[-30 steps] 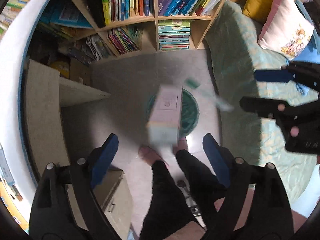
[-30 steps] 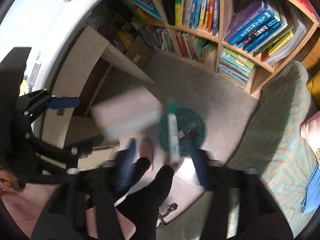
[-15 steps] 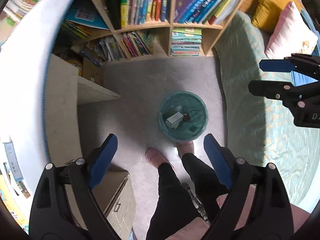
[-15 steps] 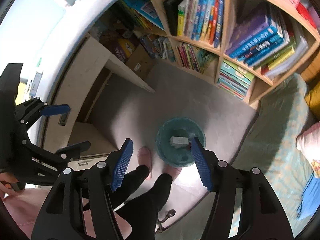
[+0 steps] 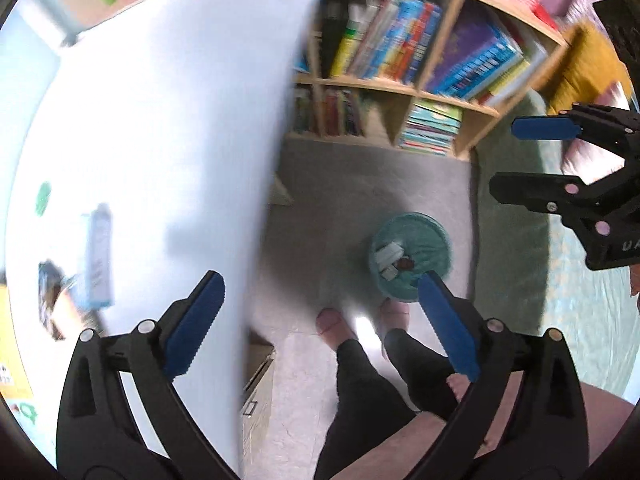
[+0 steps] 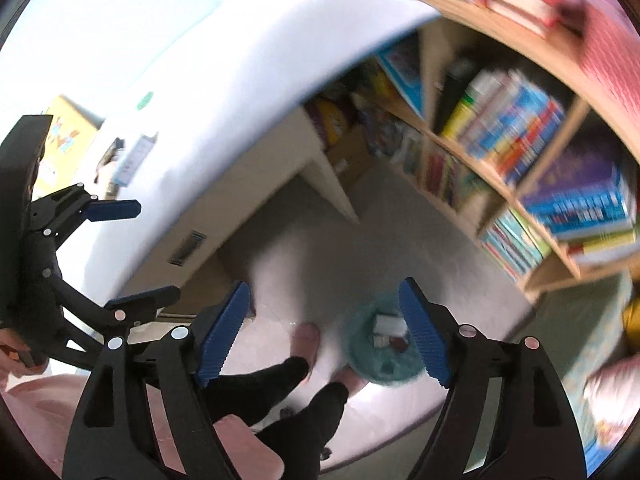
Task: Collect trash
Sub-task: 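Move both open tools back over the table, then grasp the blue gum pack with the left tool while the right tool grasps the blue medicine box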
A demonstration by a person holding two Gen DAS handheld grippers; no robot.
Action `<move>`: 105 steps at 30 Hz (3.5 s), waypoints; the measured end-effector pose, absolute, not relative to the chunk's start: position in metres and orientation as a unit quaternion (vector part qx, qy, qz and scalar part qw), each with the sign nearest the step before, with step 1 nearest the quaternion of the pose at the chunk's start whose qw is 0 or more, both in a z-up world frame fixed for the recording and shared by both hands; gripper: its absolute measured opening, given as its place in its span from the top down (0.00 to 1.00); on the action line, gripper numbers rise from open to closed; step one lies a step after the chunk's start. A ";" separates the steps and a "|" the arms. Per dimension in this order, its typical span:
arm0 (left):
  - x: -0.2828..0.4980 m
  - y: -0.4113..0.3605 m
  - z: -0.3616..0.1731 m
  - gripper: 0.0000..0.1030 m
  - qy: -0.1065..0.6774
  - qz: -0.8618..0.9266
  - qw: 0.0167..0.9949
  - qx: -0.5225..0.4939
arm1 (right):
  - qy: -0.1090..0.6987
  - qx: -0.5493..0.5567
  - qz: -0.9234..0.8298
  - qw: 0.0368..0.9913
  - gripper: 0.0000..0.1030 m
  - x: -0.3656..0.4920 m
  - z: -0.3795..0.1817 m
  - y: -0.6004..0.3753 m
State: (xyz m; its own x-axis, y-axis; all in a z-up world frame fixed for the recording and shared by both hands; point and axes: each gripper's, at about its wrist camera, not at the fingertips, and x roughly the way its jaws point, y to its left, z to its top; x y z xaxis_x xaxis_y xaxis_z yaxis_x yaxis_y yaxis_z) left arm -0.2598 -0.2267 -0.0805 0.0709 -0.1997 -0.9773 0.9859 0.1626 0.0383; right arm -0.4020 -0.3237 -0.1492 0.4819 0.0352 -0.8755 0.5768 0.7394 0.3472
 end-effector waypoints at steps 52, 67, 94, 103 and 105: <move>0.090 -0.043 -0.129 0.07 0.523 -0.366 0.691 0.340 | 0.575 0.261 -0.076 0.772 0.15 -0.082 -0.141 -0.236; 0.098 -0.084 -0.128 0.22 0.505 -0.428 0.672 0.332 | 0.571 0.294 -0.108 0.759 0.38 -0.068 -0.145 -0.250; 0.075 -0.065 -0.089 0.51 0.510 -0.376 0.724 0.274 | 0.533 0.300 -0.104 0.784 0.71 -0.082 -0.124 -0.255; 0.044 -0.071 -0.061 0.51 0.490 -0.366 0.742 0.275 | 0.505 0.293 -0.107 0.805 0.71 -0.125 -0.103 -0.273; 0.033 -0.077 -0.054 0.51 0.485 -0.371 0.742 0.278 | 0.500 0.295 -0.112 0.806 0.71 -0.134 -0.104 -0.277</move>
State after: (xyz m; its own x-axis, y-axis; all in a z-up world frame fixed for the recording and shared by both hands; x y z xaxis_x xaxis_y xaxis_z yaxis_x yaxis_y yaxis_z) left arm 0.0335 -0.0768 -0.0544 0.2552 -0.2803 -0.9254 0.8197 0.5703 0.0533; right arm -0.1341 -0.2770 -0.1042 0.4738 0.1143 -0.8732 0.4763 0.8008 0.3632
